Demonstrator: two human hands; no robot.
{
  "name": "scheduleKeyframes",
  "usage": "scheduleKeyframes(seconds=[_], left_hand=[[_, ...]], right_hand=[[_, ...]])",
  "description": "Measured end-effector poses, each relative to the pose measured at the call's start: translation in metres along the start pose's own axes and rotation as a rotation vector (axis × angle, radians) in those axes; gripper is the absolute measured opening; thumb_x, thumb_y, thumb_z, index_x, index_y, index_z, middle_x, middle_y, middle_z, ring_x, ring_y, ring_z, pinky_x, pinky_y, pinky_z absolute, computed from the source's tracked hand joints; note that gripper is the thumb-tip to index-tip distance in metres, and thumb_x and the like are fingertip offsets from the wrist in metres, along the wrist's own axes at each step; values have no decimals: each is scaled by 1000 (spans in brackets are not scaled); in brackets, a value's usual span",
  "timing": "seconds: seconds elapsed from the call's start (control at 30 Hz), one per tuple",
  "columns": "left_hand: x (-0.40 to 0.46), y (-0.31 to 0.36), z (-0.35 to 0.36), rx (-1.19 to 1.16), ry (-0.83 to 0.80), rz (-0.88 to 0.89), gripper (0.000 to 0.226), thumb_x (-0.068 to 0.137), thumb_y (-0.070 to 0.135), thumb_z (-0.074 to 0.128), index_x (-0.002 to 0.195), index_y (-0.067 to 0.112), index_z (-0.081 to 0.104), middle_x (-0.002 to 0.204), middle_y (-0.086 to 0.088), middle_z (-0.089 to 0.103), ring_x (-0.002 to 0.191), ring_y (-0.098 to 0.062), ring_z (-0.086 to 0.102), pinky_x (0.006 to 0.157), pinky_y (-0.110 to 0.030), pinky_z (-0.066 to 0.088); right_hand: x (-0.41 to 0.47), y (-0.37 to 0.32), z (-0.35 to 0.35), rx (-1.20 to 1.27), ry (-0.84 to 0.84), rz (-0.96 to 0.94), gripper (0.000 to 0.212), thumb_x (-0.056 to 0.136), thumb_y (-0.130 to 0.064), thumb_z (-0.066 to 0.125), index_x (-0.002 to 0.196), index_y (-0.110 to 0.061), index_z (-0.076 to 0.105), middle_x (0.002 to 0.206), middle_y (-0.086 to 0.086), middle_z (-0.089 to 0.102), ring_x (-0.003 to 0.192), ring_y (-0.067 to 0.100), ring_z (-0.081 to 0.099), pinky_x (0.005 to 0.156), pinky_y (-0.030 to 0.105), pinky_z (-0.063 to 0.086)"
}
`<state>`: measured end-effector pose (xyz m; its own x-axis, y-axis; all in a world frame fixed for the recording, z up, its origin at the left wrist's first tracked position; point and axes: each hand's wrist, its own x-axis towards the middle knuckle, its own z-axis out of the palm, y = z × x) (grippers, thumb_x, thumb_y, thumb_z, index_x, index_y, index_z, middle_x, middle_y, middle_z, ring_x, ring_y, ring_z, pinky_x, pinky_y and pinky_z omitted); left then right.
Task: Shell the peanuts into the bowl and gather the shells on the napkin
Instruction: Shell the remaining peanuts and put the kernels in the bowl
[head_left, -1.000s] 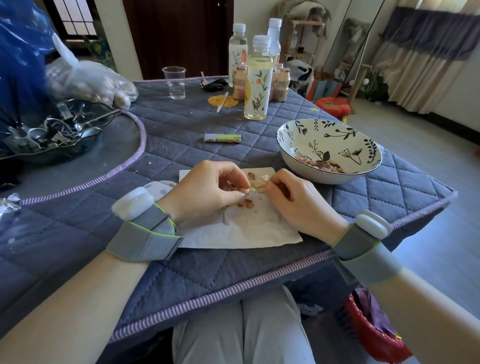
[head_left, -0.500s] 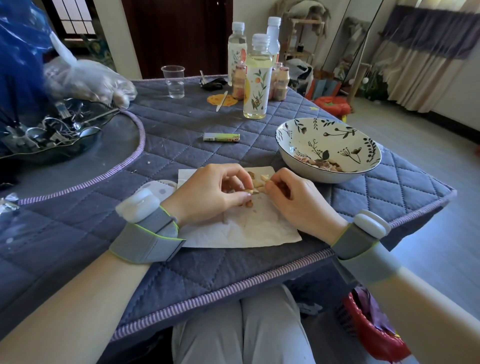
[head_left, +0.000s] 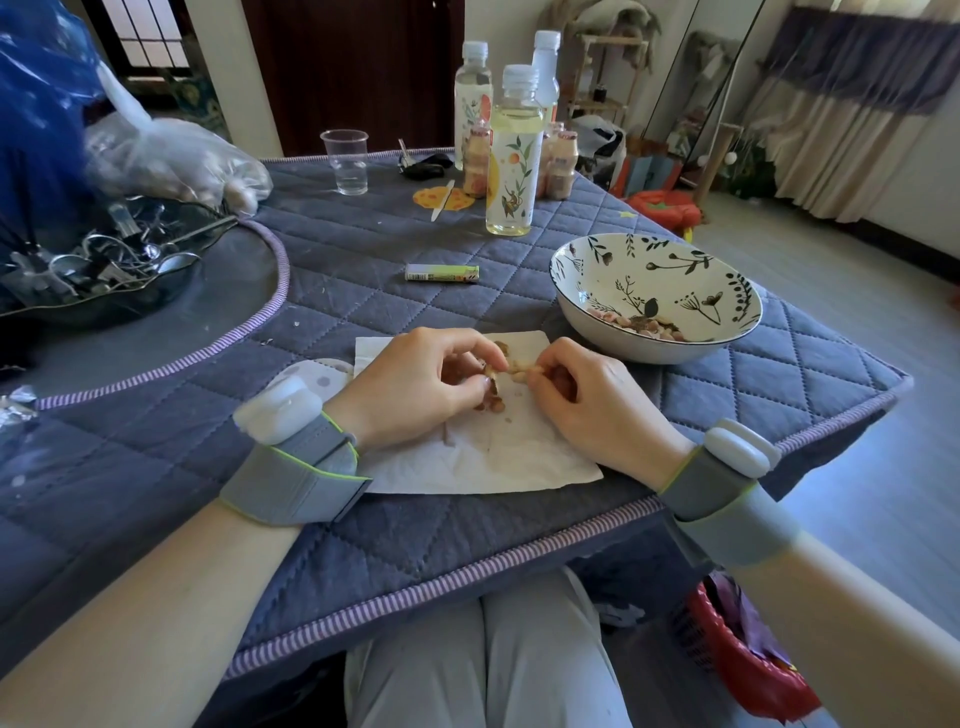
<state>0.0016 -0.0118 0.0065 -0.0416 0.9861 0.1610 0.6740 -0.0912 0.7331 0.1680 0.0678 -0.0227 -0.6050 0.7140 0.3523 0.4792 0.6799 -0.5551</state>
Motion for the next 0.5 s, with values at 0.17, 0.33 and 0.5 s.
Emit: scheduleKeyframes(seconds=[0.17, 0.33, 0.5], left_hand=[[-1, 0, -1, 39, 22, -5, 26, 84, 9, 57, 100, 25, 68, 72, 13, 63, 59, 7, 53, 57, -3, 36], [0, 0, 0, 73, 49, 7, 24, 85, 11, 58, 104, 21, 69, 73, 6, 66, 57, 6, 51, 56, -3, 35], [1, -4, 2, 174, 5, 50, 24, 83, 10, 59, 102, 22, 68, 83, 3, 71, 59, 3, 51, 57, -3, 33]], right_hand=[[-1, -2, 0, -46, -16, -36, 11, 85, -22, 57, 93, -16, 57, 60, -13, 37, 56, 5, 39, 53, 21, 30], [-3, -4, -1, -6, 21, -74, 21, 83, -24, 60, 103, -20, 54, 63, -12, 37, 59, 6, 41, 58, 25, 35], [-3, -3, -2, 31, 10, -82, 15, 82, -20, 61, 96, -18, 56, 62, -11, 37, 58, 6, 40, 58, 21, 33]])
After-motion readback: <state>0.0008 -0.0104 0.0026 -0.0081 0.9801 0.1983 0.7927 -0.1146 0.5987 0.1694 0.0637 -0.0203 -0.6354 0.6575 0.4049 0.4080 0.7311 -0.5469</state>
